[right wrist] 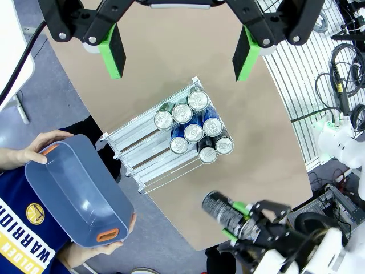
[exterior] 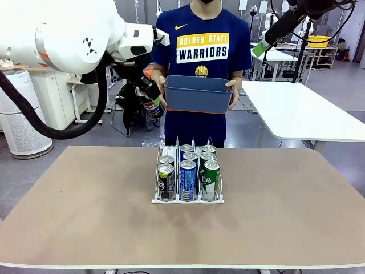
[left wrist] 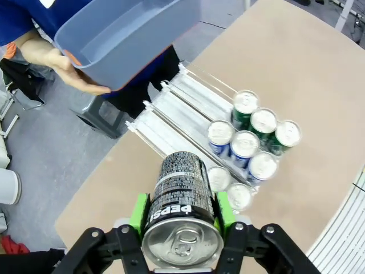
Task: Fill the beverage cans into the dispenser.
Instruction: Place the picked Pepsi coke in the line of the Automatic Can Dispenser with the same cans.
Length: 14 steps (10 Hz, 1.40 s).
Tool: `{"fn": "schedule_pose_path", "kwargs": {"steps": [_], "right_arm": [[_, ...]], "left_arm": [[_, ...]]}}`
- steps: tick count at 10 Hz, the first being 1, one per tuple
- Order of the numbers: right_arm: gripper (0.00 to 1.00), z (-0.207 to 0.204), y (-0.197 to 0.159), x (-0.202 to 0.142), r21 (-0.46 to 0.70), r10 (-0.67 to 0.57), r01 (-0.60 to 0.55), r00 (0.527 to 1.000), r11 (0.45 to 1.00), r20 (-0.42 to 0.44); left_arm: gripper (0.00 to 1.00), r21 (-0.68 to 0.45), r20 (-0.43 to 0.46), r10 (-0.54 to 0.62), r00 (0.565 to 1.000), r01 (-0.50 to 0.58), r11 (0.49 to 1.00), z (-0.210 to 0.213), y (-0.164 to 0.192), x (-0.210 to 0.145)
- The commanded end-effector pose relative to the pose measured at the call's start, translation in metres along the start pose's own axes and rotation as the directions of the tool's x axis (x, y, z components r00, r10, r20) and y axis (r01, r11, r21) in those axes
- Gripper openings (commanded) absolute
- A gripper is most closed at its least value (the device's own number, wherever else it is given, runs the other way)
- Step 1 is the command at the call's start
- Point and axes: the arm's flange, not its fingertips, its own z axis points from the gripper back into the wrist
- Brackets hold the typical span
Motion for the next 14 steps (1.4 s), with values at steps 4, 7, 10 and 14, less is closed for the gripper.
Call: {"fn": "schedule_pose_path", "kwargs": {"steps": [4,7,10,14], "right_arm": [[1.00,0.001,0.000,-0.001,0.011,-0.003,0.003,1.000,1.000,-0.005],[1.00,0.001,0.000,-0.001,0.011,-0.003,0.003,1.000,1.000,-0.005],[1.00,0.001,0.000,-0.001,0.011,-0.003,0.003,1.000,1.000,-0.005],[1.00,0.001,0.000,-0.001,0.011,-0.003,0.003,1.000,1.000,-0.005]], "left_arm": [[0.58,0.000,0.000,0.000,1.000,0.000,1.000,0.000,0.000,0.000],[0.58,-0.040,-0.047,-0.049,0.998,0.047,0.998,-0.009,-0.015,-0.009],[0.58,-0.033,-0.117,-0.095,0.989,0.092,0.995,0.010,-0.068,-0.033],[0.58,-0.064,-0.093,-0.147,0.985,0.142,0.988,0.018,-0.151,-0.071]]}}
